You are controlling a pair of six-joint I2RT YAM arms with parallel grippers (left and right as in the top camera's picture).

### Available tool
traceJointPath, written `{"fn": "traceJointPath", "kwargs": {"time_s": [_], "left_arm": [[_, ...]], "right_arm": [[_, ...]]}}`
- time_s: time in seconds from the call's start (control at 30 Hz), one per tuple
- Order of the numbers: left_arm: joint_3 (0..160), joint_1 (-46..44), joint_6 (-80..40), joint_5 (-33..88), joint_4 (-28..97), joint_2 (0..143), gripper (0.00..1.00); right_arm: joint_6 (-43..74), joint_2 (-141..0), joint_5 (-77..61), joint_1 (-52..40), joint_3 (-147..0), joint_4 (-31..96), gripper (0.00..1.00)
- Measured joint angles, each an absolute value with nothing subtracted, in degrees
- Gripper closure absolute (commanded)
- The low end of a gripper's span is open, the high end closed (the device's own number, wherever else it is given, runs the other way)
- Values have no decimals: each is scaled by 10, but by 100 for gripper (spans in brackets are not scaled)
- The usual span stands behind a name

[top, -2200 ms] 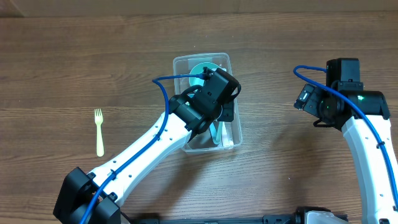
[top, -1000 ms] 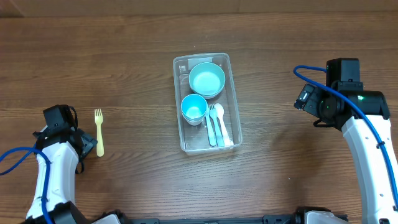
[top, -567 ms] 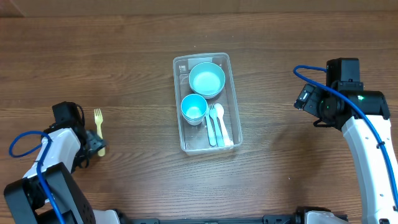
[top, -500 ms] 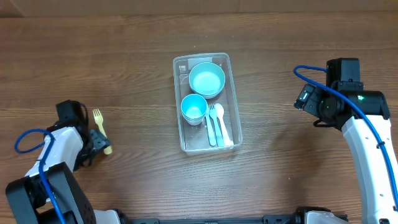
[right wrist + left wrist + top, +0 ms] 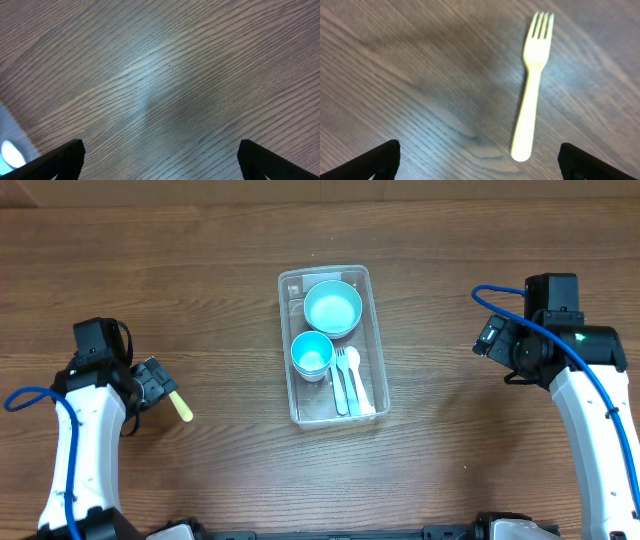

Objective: Pack container
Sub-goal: 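Move the left gripper to the yellow fork and grasp it, then carry the yellow fork into the container and release it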

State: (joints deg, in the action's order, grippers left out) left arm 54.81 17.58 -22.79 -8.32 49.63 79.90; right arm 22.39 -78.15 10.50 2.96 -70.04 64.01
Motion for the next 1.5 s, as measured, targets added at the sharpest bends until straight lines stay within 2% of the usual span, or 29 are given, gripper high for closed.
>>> {"fn": "traceJointPath", "kwargs": {"time_s": [0.03, 0.1, 0.23, 0.5, 0.67, 0.83, 0.9, 0.93, 1.07, 1.17, 1.27, 1.5], "left_arm": [[547, 176, -229, -76, 484, 796, 3], [532, 176, -235, -55, 437, 798, 14], [454, 176, -240, -32, 343, 809, 23], [416, 120, -240, -29, 233, 825, 23], [416, 67, -272, -99, 226, 897, 16], [416, 67, -297, -123, 215, 914, 22], [416, 67, -297, -123, 209, 918, 31], [416, 67, -299, -123, 205, 919, 44], [417, 68, -298, -123, 199, 922, 59], [419, 68, -296, -123, 206, 922, 66], [421, 68, -295, -126, 212, 922, 80], [431, 68, -294, -127, 268, 903, 82]], "right_arm": [[224, -781, 105, 30, -700, 640, 0], [224, -781, 105, 30, -700, 639, 0], [224, -781, 105, 30, -700, 640, 0], [224, -781, 105, 30, -700, 640, 0], [224, -781, 105, 30, -700, 640, 0], [224, -781, 105, 30, -700, 640, 0], [224, -781, 105, 30, -700, 640, 0], [224, -781, 105, 30, -700, 640, 0], [224, -781, 105, 30, -700, 640, 0], [224, -781, 105, 30, -700, 640, 0], [224, -781, 105, 30, -700, 640, 0], [224, -781, 105, 30, -700, 640, 0]]}}
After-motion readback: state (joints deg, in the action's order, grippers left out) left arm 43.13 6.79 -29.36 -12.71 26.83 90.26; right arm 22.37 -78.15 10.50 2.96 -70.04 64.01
